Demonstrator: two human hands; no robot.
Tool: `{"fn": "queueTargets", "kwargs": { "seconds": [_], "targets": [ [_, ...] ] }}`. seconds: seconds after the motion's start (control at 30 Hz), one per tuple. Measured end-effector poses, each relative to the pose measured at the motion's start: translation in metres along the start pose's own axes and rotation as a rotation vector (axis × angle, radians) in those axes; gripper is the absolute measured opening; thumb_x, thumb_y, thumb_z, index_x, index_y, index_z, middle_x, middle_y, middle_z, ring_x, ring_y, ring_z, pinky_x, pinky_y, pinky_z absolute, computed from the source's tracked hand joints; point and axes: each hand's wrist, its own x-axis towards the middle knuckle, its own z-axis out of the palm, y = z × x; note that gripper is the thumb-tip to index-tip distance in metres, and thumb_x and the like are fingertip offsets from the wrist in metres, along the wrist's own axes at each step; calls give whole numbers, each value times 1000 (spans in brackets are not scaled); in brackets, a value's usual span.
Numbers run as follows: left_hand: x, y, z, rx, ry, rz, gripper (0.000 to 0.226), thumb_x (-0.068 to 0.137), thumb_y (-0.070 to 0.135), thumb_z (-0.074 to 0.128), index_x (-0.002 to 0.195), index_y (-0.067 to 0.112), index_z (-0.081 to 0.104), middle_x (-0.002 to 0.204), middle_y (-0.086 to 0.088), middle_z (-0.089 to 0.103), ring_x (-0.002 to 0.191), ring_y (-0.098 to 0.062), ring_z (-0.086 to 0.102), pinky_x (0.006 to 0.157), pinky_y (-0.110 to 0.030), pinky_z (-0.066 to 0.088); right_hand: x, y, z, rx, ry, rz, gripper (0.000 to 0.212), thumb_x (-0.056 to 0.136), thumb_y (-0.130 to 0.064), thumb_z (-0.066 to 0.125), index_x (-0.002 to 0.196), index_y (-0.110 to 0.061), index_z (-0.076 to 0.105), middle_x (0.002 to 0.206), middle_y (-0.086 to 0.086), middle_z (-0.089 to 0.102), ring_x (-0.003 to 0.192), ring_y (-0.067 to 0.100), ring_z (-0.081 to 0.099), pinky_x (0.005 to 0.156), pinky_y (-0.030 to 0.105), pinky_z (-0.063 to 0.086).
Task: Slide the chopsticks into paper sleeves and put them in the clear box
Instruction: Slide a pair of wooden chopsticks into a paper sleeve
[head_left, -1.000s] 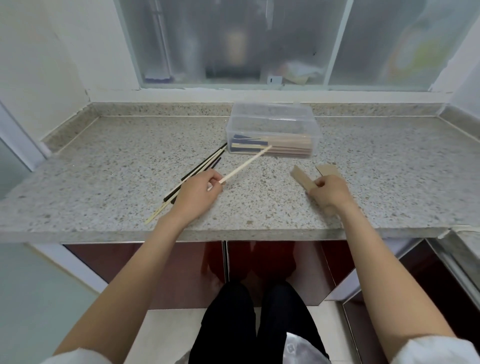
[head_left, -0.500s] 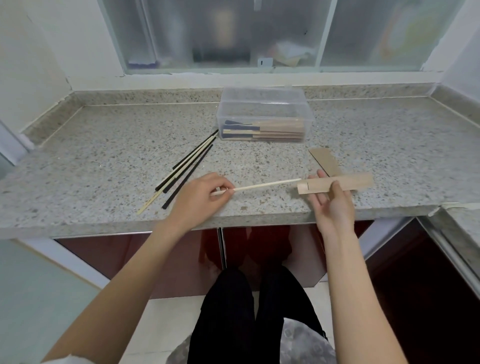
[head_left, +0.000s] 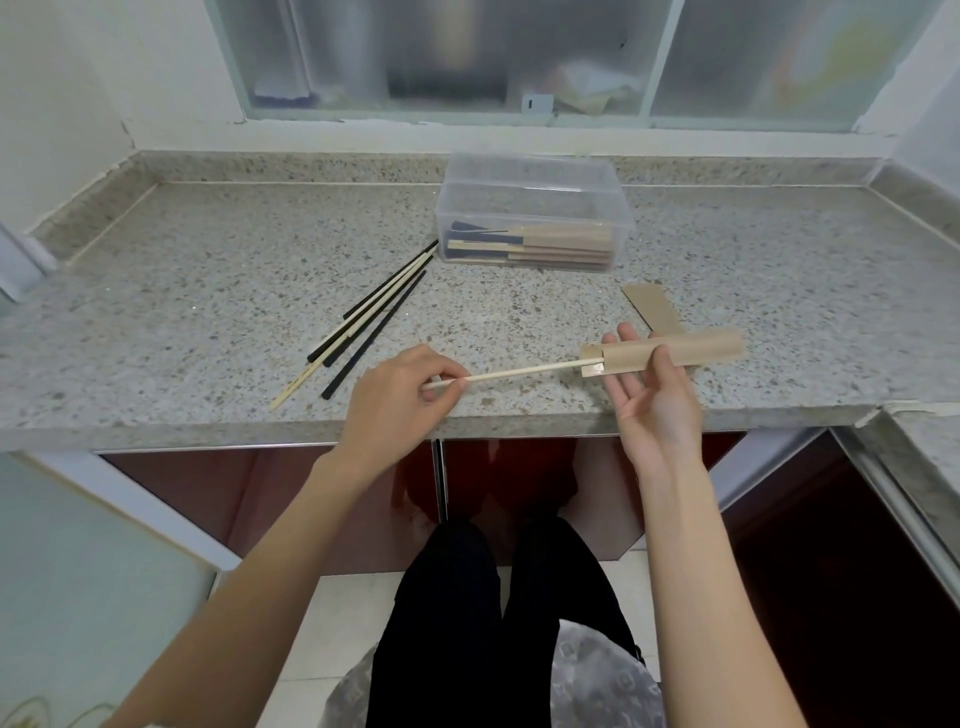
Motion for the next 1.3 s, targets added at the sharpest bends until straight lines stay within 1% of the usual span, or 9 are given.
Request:
{"fn": "queueTargets", "kwargs": {
  "seconds": [0.13,0.3,0.4,0.57,0.73,0.83,1.0,1.2,1.3],
  "targets": [
    [-2,0,0,27,25,-13,11,88,33,63,93,28,71,87,15,62,69,-3,58,60,-23,48,-1,0,-3,-30,1,-2,24,104,-16,33,122,-8,45,103,13,72,100,26,69,84,38,57],
    [-1,4,-1,122,83,88,11,88,30,64,93,25,73,85,13,63,64,-1,56,52,-18,43,-2,0,-4,-108,-2,-21,22,103,-16,33,119,-8,48,98,9,74,99,22,69,84,34,57],
    [-3,4,1,75,118,98,14,89,31,63,95,25,73,85,13,63,63,0,55,51,-15,40,-4,2,-4,-120,-13,-30,25,102,-14,37,124,-9,47,99,9,73,103,25,67,88,36,55],
    [-5,2,5,47,127,92,22,89,38,56,95,26,73,86,13,63,63,2,54,50,-17,43,-6,4,-4,-135,-14,-52,22,100,-19,43,119,-13,54,102,9,72,103,22,67,85,31,56],
    [-7,0,5,47,133,110,23,89,38,56,96,25,74,86,13,63,64,2,54,53,-15,42,-6,8,-7,-205,-19,-76,32,92,2,52,123,-5,51,105,9,69,108,19,65,84,28,55],
    [-7,-1,4,47,150,123,24,89,38,55,95,25,74,85,13,63,67,2,53,53,-9,36,-6,7,-7,-174,-2,-66,28,93,3,50,119,-5,52,104,10,69,104,17,67,79,26,56],
    [-7,-6,4,96,217,178,18,87,33,61,92,23,75,85,8,64,74,-9,60,52,-27,50,-7,7,-7,-192,-18,-59,26,93,2,51,118,-8,53,100,8,73,104,19,67,80,26,56],
    [-5,-6,3,127,258,207,17,86,33,62,89,23,75,83,7,64,73,-10,60,51,-30,50,-9,6,-2,-270,-48,-72,25,94,3,50,114,-12,52,92,5,75,99,18,69,87,30,55],
    [-4,-6,2,139,266,213,17,87,33,62,89,23,75,83,7,64,74,-11,60,52,-30,49,-9,6,-3,-300,-56,-89,29,93,3,51,121,-7,49,93,6,74,104,21,67,84,29,56]
  ]
}}
